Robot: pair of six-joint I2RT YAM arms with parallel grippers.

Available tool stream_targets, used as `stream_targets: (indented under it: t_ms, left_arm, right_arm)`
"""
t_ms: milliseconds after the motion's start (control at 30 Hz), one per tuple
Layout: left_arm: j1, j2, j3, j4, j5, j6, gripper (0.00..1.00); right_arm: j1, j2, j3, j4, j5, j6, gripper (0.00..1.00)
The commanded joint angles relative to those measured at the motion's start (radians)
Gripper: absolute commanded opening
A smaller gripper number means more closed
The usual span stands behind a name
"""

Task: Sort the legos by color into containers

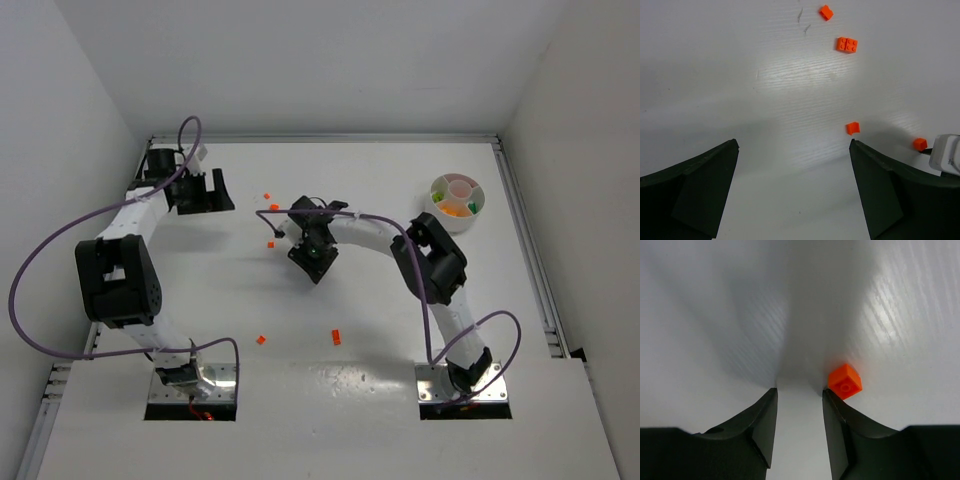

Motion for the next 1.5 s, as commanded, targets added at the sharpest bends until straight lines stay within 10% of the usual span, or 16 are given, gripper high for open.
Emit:
stream_targets:
  t_ms: [0,833,1200,1467]
  left_arm:
    - [0.023,-0.049,-0.005,0.019,0.018,-0.007,1.00]
    - [0.032,-0.029,-0.005,0.028,0.036,0.002,1.00]
    - [0.032,-0.029,-0.005,0.028,0.036,0.002,1.00]
    - [0.032,-0.019,0.004,0.028,0.055,-0.007,1.00]
  right_arm:
    - [-0.001,0.059,0.037,0.009,0.028,0.036,0.42]
    - [-0.028,0.175,0.152,-0.029,0.155,0.073,0.54]
    - [-0.022,0.017,-0.135,0.040,0.101,0.050,0.43]
    - [-0.047,0.089,-0.024,0.012,0.189,0.050,0.55]
